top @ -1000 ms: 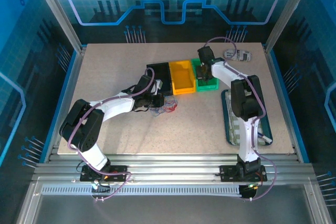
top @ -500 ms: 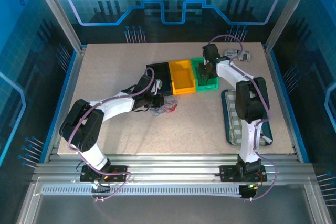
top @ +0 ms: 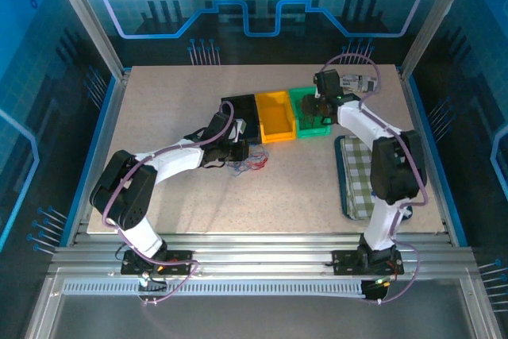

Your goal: Untangle the cables

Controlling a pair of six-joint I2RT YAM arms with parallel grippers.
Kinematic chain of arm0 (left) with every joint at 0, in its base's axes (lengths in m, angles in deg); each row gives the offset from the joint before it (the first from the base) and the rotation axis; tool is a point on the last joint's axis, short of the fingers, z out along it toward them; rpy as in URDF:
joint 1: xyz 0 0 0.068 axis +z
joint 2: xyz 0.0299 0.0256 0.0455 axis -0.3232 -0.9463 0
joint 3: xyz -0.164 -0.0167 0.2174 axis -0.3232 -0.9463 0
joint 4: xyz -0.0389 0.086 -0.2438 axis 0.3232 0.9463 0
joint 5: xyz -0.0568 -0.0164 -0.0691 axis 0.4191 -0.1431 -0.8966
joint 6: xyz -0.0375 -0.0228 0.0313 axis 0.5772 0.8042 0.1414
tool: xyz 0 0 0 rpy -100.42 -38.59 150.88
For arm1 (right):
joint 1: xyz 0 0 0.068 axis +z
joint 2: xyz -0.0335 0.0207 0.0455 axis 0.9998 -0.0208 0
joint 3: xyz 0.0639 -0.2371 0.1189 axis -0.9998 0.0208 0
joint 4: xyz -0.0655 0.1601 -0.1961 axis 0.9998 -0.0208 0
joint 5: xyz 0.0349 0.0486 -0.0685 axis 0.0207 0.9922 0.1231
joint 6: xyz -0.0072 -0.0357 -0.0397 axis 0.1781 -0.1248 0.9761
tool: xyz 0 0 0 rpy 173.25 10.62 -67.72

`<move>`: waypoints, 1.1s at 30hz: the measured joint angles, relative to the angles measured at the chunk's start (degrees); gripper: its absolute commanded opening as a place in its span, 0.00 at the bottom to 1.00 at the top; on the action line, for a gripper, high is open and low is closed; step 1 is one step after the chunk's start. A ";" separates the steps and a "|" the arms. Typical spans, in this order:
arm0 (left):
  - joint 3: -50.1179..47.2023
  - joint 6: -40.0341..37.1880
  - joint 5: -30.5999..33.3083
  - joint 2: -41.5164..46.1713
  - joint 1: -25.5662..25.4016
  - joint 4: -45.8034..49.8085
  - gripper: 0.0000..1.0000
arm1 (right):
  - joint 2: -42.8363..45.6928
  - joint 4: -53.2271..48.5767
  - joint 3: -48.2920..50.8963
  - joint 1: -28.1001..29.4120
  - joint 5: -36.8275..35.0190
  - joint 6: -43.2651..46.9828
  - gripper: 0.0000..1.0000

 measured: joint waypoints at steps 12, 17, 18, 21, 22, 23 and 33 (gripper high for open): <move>-0.04 0.20 0.02 0.00 0.00 -0.22 0.00 | 11.30 9.16 16.06 14.64 16.98 2.27 0.55; -0.20 0.68 0.70 0.00 0.00 -0.24 0.00 | 6.19 7.43 16.35 16.55 24.50 2.29 0.55; -0.35 0.90 0.85 0.00 0.00 -0.33 0.00 | 5.22 6.73 16.26 16.46 24.83 2.29 0.55; -0.92 1.60 1.09 0.00 0.00 -0.66 0.00 | 1.99 3.72 14.95 16.46 25.83 2.32 0.55; -1.07 1.70 1.14 0.02 0.00 -0.72 0.00 | 0.92 2.56 14.23 16.46 25.99 2.29 0.55; -1.31 1.73 1.33 0.02 0.00 -0.94 0.00 | 0.00 1.64 13.46 16.46 26.01 2.29 0.55; -2.38 1.75 1.99 0.68 0.00 -1.49 0.00 | -4.90 -3.41 8.33 16.46 26.01 2.12 0.51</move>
